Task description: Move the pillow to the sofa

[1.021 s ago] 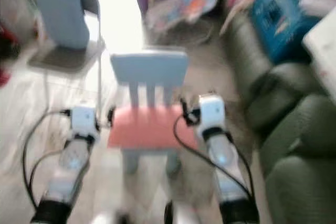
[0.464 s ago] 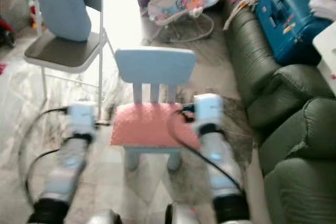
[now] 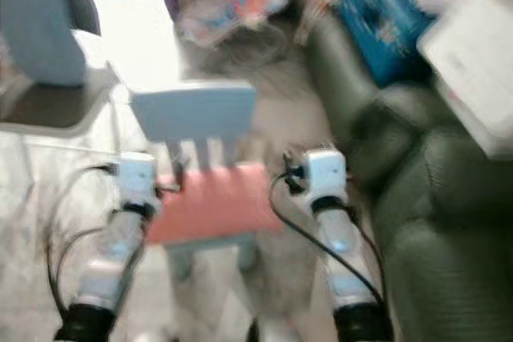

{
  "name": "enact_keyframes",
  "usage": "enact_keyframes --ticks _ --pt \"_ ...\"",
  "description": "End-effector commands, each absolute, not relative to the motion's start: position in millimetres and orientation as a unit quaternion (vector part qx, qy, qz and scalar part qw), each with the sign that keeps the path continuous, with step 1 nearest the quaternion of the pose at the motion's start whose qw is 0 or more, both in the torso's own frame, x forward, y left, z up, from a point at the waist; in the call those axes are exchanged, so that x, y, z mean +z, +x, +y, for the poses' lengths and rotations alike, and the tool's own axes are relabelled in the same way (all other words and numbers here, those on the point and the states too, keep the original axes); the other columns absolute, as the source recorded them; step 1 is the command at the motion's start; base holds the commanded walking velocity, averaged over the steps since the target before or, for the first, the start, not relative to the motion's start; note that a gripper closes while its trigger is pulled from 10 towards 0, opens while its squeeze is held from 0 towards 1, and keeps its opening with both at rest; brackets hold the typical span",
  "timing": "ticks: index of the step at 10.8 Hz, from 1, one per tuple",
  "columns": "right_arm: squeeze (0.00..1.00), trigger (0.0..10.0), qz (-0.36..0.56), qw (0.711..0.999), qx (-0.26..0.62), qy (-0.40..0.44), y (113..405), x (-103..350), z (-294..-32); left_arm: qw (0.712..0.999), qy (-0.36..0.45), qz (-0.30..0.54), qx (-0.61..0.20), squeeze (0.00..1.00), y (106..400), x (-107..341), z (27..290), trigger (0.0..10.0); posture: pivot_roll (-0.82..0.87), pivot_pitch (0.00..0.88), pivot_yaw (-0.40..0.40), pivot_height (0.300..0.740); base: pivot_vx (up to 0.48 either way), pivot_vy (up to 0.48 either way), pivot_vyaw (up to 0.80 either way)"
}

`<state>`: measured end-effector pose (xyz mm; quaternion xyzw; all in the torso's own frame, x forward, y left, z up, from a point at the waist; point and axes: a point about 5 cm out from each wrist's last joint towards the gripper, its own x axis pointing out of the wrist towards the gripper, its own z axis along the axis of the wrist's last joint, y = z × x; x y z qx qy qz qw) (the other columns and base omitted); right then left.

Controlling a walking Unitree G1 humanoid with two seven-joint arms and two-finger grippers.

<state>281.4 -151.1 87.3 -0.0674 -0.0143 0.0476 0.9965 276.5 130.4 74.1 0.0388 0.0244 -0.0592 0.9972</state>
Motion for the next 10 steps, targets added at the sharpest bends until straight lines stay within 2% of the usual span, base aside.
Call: enact_keyframes --ticks 1,3,6,10 --pt "0.00 10.0 -0.025 0.996 0.062 -0.056 283.2 92.0 -141.6 0.997 0.050 0.025 -0.047 0.00 275.8 74.6 141.4 10.0 -0.04 0.096 -0.044 0.740 0.424 0.000 0.00" --pt "0.00 10.0 -0.024 0.996 0.065 -0.055 282.6 91.7 -141.4 0.998 0.050 0.026 -0.043 0.00 275.4 74.3 142.1 10.0 -0.04 0.097 -0.045 0.740 0.399 0.000 0.00" --pt "0.00 10.0 -0.024 0.994 0.086 -0.055 280.3 90.9 -138.3 0.997 0.064 0.030 -0.020 0.00 273.9 72.4 147.3 10.0 -0.04 0.099 -0.048 0.740 0.000 0.000 0.00" --pt "0.00 10.0 -0.025 0.993 0.098 -0.052 279.5 91.0 -136.2 0.997 0.071 0.036 -0.002 0.00 274.7 71.5 150.9 10.0 -0.04 0.101 -0.047 0.740 0.000 0.000 0.72"
